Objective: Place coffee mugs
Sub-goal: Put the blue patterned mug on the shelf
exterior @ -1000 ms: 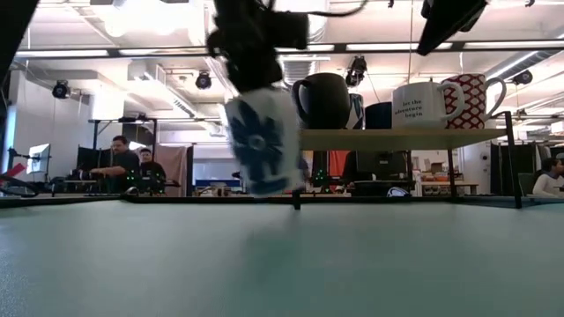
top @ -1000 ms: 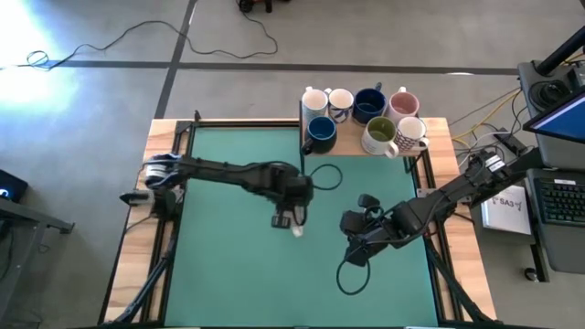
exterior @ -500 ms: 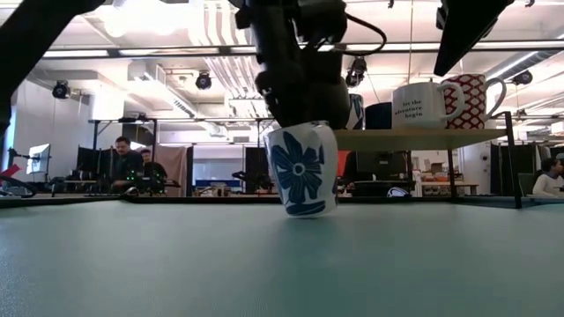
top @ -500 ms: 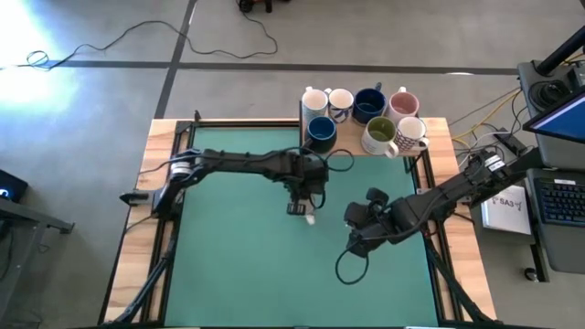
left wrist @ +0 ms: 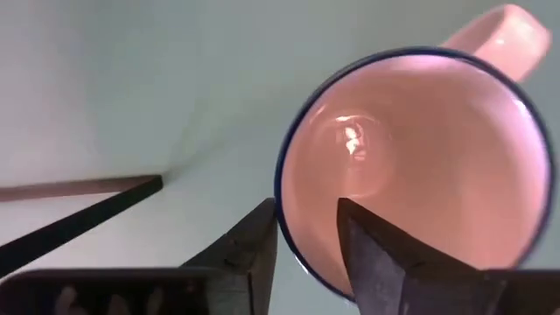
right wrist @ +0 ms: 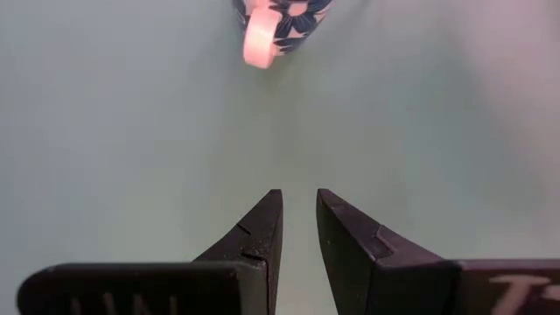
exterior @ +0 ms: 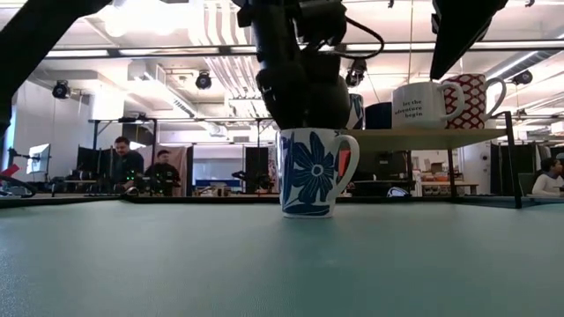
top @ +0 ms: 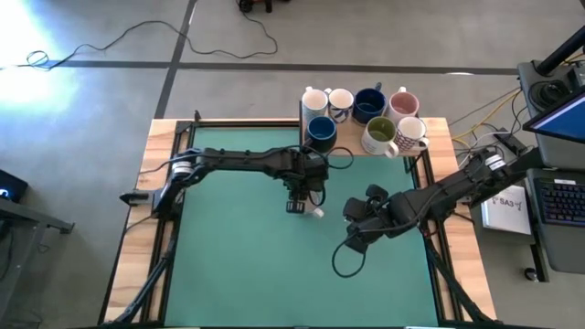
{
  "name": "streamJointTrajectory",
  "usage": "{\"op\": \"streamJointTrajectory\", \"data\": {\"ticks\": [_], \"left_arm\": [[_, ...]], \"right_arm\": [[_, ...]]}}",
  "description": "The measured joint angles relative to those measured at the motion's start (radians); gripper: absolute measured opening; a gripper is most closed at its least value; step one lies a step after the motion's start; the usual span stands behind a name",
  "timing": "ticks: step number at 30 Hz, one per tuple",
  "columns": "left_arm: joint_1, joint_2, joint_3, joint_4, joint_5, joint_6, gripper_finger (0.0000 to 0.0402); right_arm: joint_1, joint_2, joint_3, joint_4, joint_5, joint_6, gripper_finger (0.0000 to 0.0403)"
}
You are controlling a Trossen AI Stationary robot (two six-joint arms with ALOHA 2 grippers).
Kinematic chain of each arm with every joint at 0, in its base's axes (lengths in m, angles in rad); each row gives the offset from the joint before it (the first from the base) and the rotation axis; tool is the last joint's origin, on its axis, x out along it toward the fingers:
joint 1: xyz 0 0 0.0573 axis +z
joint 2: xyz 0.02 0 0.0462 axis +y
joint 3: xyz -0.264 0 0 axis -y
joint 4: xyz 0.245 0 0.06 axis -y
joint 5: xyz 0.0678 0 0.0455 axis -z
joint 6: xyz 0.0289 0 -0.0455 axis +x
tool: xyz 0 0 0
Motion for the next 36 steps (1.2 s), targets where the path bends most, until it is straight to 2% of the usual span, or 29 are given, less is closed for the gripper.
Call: {"op": "streamJointTrajectory", "data": {"ticks": [3,7,13,16,21,27,30,33,36], "left_arm": [[0.0,-0.003,0.029,-0.01,0.005,0.022,0.0111],[0.0,-0.028,0.036,-0.03,0.08,0.026,0.0116],[-0.002,-0.134,-0.051,0.054,0.088,0.021,0.0116],[0.002,-0.21,-0.123,0.13,0.058,0.012,0.0116],[0.011,-0.355,-0.304,0.185,-0.027,-0.066,0.0116],[-0.004,-0.584,-0.619,0.369,-0.052,-0.25,0.0116],[-0.029,-0.701,-0.774,0.5,-0.089,-0.34,0.0116],[-0.062,-0.799,-0.907,0.604,-0.127,-0.397,0.0116],[-0.075,-0.88,-0.994,0.654,-0.14,-0.417,0.0116]], "right_arm": [[-0.021,-0.007,0.0,0.0,0.003,-0.005,0.0061],[-0.067,-0.009,0.0,0.0,0.008,-0.023,0.0061],[-0.166,-0.012,0.0,0.019,-0.013,-0.136,0.0063],[-0.21,-0.022,0.0,0.047,-0.025,-0.187,0.0073],[-0.271,-0.023,0.0,0.141,-0.03,-0.278,0.0083],[-0.346,-0.005,0.0,0.317,-0.174,-0.355,0.0057],[-0.377,0.011,0.0,0.38,-0.183,-0.366,0.0054],[-0.411,0.033,0.0,0.399,-0.205,-0.364,0.0064],[-0.443,0.062,0.0,0.427,-0.298,-0.331,0.0082]]}}
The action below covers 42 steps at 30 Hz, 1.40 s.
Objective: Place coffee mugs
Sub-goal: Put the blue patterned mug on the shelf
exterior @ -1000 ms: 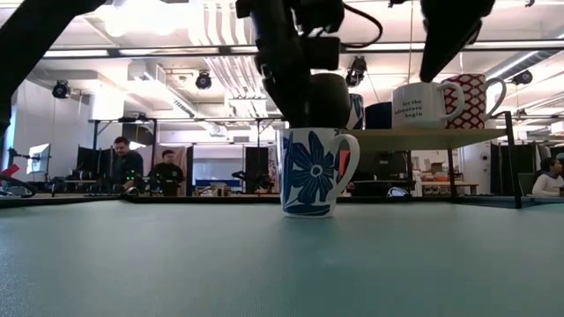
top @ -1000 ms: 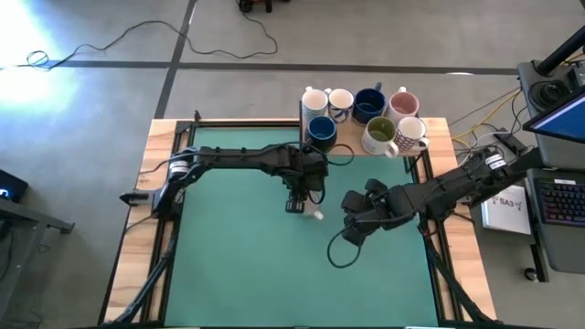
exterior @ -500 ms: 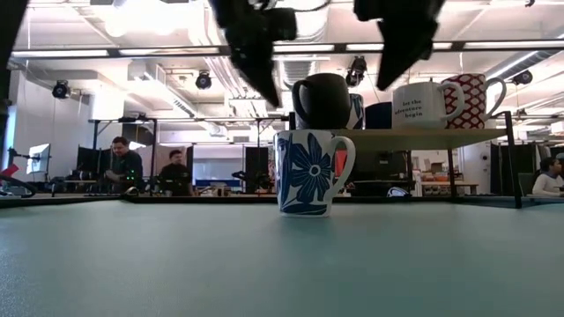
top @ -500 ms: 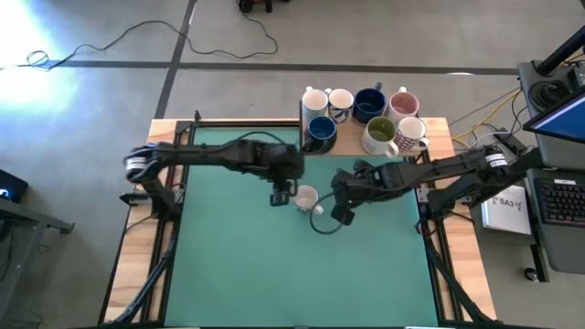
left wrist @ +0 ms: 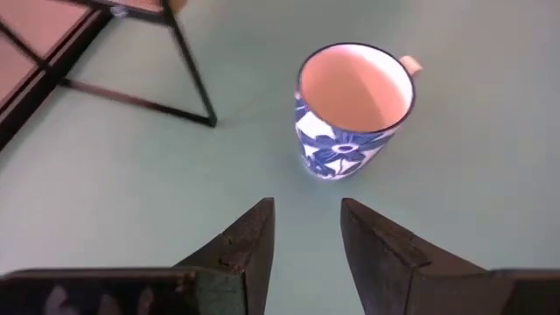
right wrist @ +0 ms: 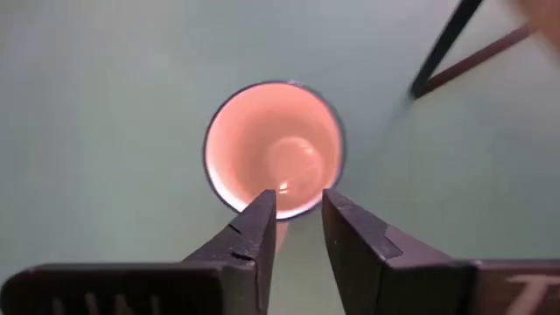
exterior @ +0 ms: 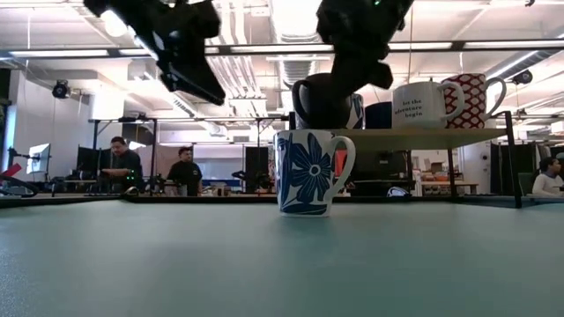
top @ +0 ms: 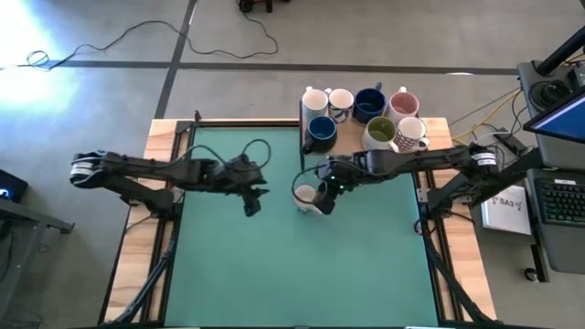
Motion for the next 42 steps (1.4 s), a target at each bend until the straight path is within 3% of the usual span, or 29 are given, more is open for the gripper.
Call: {"op": "streamJointTrajectory", "data": {"ticks": [9,17,28,36,42], "left_arm": [[-0.004,-0.168,-0.116,-0.009,0.0,-0.023,0.0116],[-0.013,-0.229,-0.171,-0.009,0.0,-0.023,0.0117],[-0.013,-0.239,-0.193,-0.005,0.0,-0.022,0.0117],[-0.013,-0.239,-0.193,-0.005,0.0,-0.022,0.0117],[-0.013,-0.239,-0.193,-0.005,0.0,-0.022,0.0117]], "right_arm": [[-0.023,0.09,0.0,0.033,-0.007,0.098,0.0133],[-0.023,0.141,0.0,0.047,0.045,0.1,0.0138],[-0.033,0.209,0.0,0.033,0.045,0.098,0.0106],[-0.033,0.195,0.0,0.031,0.033,0.092,0.0021],[-0.034,0.191,0.0,0.028,-0.028,0.114,0.0013]]}}
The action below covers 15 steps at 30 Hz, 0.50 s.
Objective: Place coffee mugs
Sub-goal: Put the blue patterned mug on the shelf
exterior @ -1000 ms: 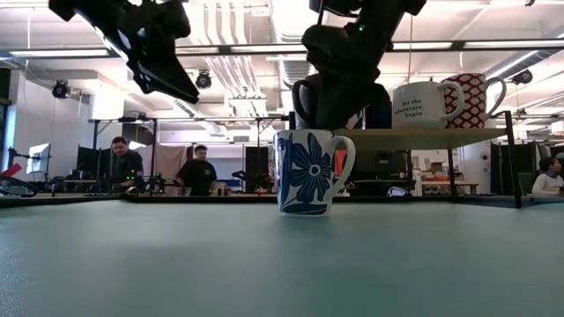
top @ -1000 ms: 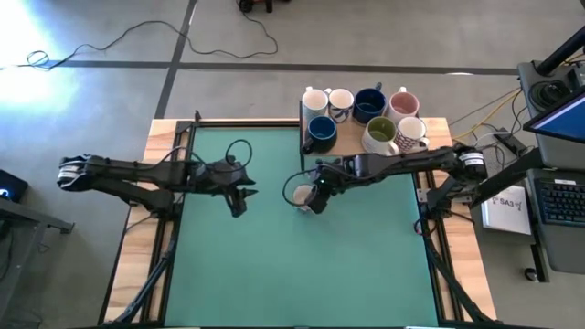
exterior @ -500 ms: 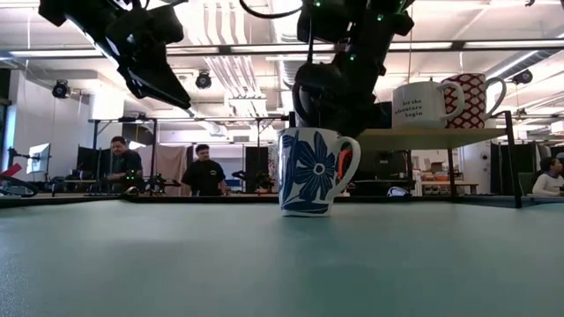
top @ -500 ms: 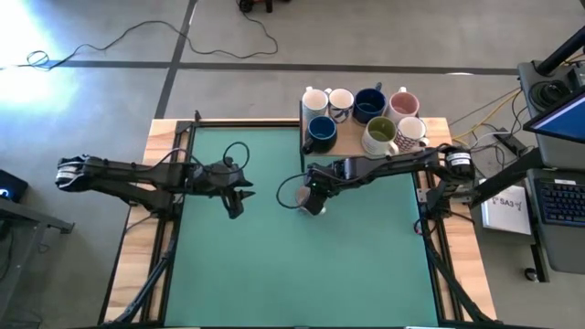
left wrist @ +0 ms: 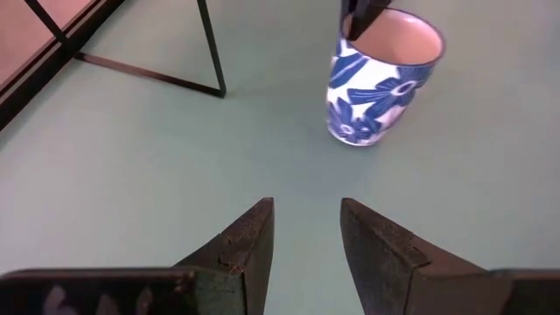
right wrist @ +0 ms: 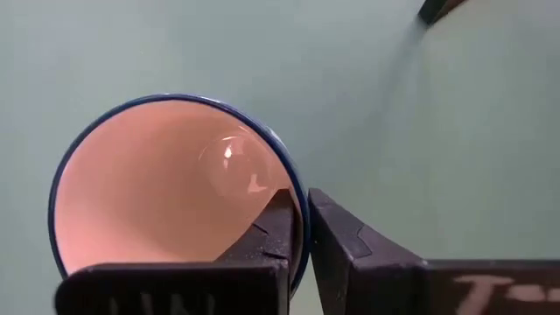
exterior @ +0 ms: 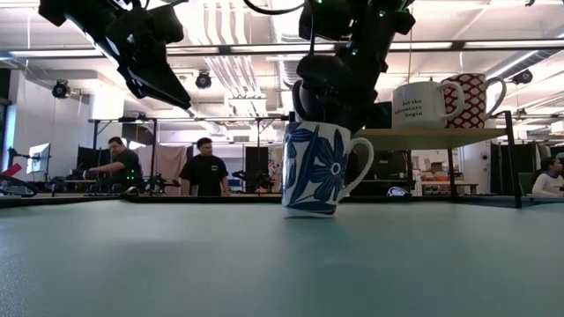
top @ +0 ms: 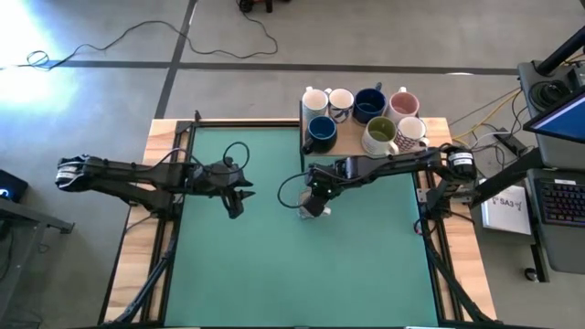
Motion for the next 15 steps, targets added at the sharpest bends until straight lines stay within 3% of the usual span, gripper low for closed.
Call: {"op": "streamJointTrajectory", "data": {"ticks": [11,15], "left_arm": [[0.0,0.0,0.0,-0.003,0.0,0.018,0.0117],[0.0,0.0,0.0,-0.013,0.0,0.036,0.0116]], "right_arm": [[0.0,-0.091,0.115,-0.214,0.02,0.17,0.0013],[-0.003,-0.097,0.207,-0.402,0.081,0.243,0.0013]]}}
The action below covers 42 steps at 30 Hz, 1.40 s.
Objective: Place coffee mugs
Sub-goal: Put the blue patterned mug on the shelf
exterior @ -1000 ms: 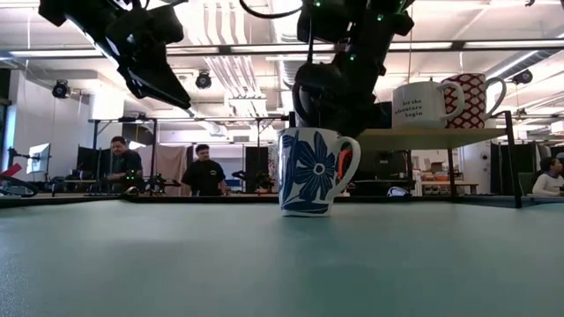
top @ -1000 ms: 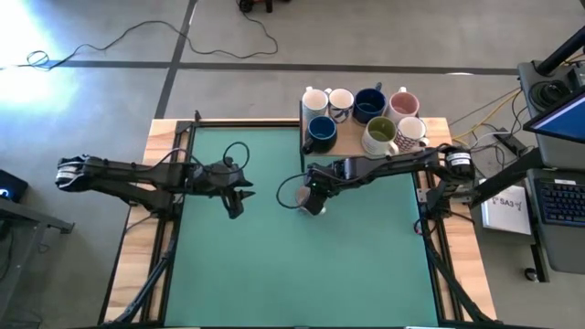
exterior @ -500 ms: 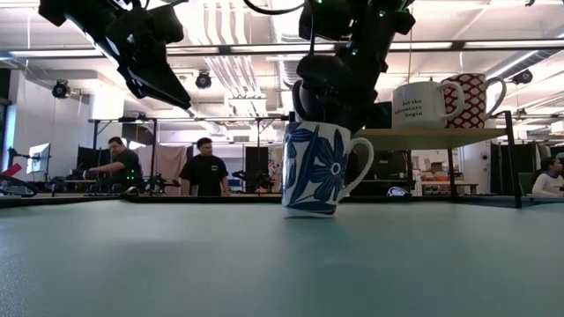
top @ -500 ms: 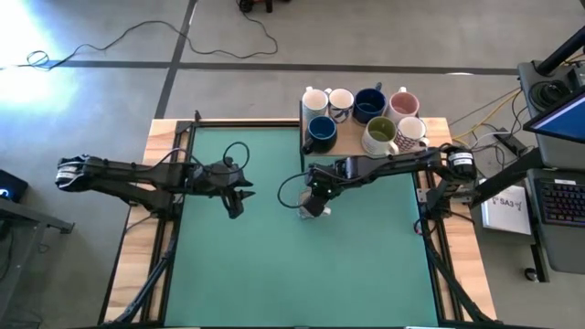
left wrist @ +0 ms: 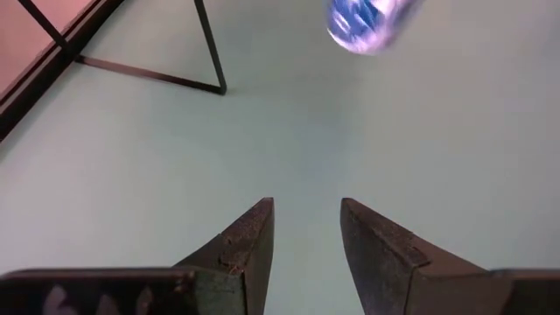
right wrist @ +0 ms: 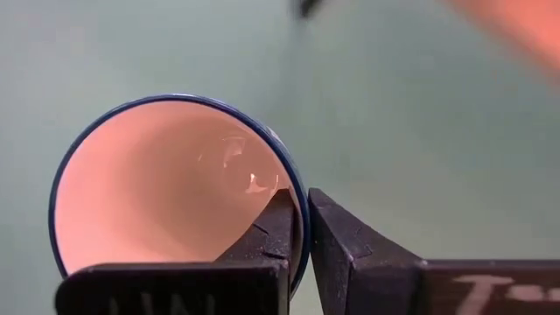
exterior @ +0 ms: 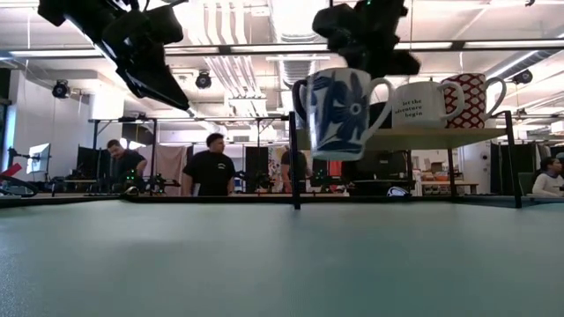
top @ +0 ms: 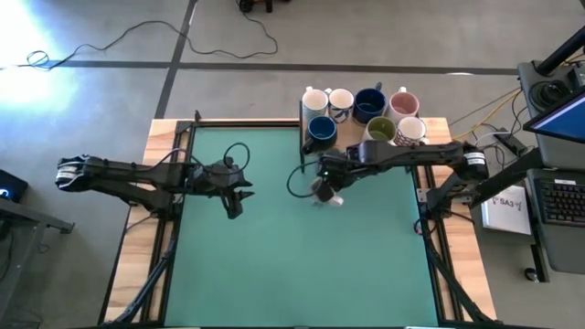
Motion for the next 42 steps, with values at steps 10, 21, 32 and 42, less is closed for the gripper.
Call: {"op": "streamJointTrajectory", "data": {"ticks": [10,21,32,42], "left_arm": [[0.0,0.0,0.0,-0.015,-0.001,0.071,0.0116],[0.0,0.0,0.0,-0.041,-0.001,0.152,0.0116],[0.0,-0.001,0.0,-0.081,-0.002,0.216,0.0116],[0.0,-0.004,0.0,-0.087,-0.002,0.227,0.0116]], "right_arm": [[0.0,-0.001,0.053,-0.243,0.05,0.245,0.0013],[-0.001,-0.049,0.038,-0.316,0.037,0.418,0.0013],[-0.043,-0.173,0.038,-0.382,0.128,0.6,0.0013],[-0.132,-0.209,0.039,-0.373,0.19,0.555,0.0013]]}}
